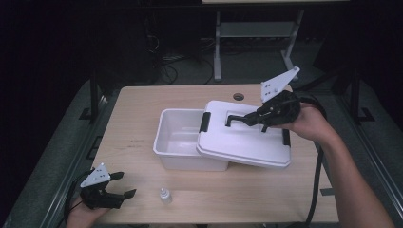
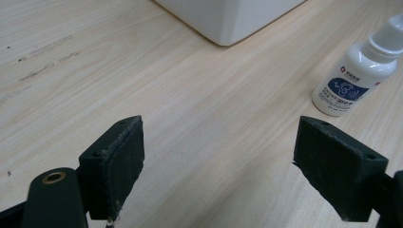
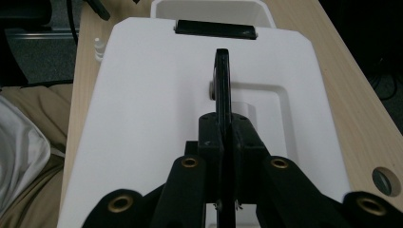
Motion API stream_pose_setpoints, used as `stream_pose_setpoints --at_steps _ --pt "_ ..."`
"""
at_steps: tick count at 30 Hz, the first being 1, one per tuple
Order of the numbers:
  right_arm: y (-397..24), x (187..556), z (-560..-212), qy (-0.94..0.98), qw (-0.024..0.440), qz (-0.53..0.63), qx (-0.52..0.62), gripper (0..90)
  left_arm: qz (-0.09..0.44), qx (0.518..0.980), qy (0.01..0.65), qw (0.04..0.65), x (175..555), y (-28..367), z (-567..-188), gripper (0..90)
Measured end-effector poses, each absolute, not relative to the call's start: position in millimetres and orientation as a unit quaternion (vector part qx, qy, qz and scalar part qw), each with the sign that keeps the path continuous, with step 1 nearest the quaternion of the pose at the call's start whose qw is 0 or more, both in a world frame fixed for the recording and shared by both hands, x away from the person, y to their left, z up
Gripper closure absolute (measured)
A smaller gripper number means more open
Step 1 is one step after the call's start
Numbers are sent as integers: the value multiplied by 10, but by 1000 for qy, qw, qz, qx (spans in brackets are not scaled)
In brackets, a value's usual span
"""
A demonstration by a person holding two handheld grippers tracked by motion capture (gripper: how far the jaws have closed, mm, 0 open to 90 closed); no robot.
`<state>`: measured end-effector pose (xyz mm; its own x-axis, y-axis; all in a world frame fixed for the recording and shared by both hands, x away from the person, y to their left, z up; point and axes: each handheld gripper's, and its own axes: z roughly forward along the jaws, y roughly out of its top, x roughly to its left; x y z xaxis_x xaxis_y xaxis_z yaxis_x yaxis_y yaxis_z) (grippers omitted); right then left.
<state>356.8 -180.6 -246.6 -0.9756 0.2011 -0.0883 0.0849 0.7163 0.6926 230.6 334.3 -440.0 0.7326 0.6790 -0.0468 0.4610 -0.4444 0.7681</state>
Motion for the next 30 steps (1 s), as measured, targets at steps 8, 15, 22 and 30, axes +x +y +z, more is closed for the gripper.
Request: stream_pose_setpoints --at_steps 8,15,22,30 --pt "-2075 3465 -2468 920 88 370 95 839 136 838 342 404 2304 3363 -4403 173" --pt "-2299 3369 -2484 918 94 368 113 839 135 838 342 402 2308 3357 -4408 173" --pt "-2506 3289 -2505 916 104 367 125 839 135 838 341 403 2310 3350 -4403 174" --pt "-2689 3213 -2573 913 110 368 136 839 134 840 341 400 2317 3334 -4408 174"
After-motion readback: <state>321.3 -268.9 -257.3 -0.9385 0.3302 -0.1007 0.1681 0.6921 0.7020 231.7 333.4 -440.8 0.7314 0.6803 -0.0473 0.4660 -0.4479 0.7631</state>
